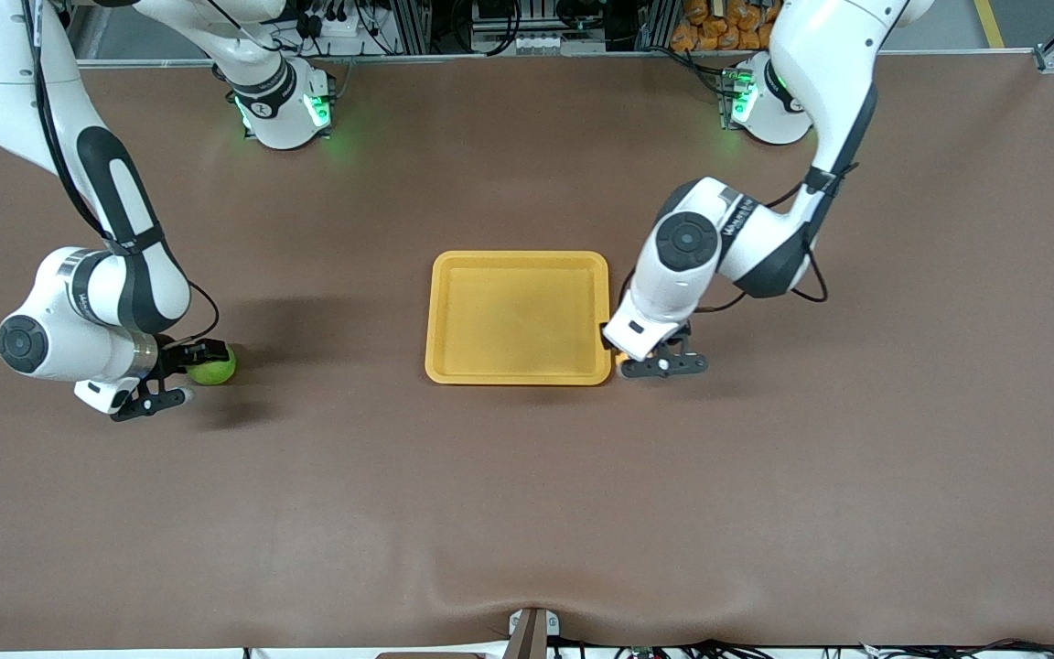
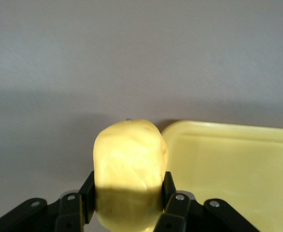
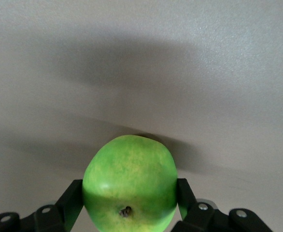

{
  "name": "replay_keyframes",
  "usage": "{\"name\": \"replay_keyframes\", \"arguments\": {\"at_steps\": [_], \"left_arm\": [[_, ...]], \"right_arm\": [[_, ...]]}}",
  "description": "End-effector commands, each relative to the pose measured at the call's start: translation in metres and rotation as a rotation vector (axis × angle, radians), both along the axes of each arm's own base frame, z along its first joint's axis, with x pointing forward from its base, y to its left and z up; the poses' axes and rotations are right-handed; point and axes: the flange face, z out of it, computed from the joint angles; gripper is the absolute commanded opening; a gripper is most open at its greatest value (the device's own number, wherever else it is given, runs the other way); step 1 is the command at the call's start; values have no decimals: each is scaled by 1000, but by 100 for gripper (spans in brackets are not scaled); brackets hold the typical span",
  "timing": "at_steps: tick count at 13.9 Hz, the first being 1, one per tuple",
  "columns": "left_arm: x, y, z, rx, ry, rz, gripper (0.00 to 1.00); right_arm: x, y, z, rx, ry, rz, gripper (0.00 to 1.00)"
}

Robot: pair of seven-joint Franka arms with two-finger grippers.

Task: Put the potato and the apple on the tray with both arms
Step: 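Carry the potato with the left gripper over the tray, holding the apple, then lower the potato onto the tray while the right gripper carries the apple toward it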

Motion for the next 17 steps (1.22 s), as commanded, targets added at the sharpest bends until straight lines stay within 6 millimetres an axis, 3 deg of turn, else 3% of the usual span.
{"name": "replay_keyframes", "arguments": {"at_steps": [1,6,8,10,15,17], "left_arm": [[-10,-31,-8,22,0,-19,0],[-44,-76,-21,39,11,-54,0],[-49,-79,-28,65,1,-36,0],[-60,-88,-50,95,11,-42,0],[-67,-99,-67,104,21,-34,0],[-66,-98,-69,119,12,-47,19]], "right_arm": [[2,-3,6,20,-15,9,48],[25,6,49,23,-49,23,44],[27,15,59,29,-31,31,43],[26,26,67,32,-23,15,43],[15,84,83,90,83,-119,42],[10,123,90,94,108,-146,42]]}}
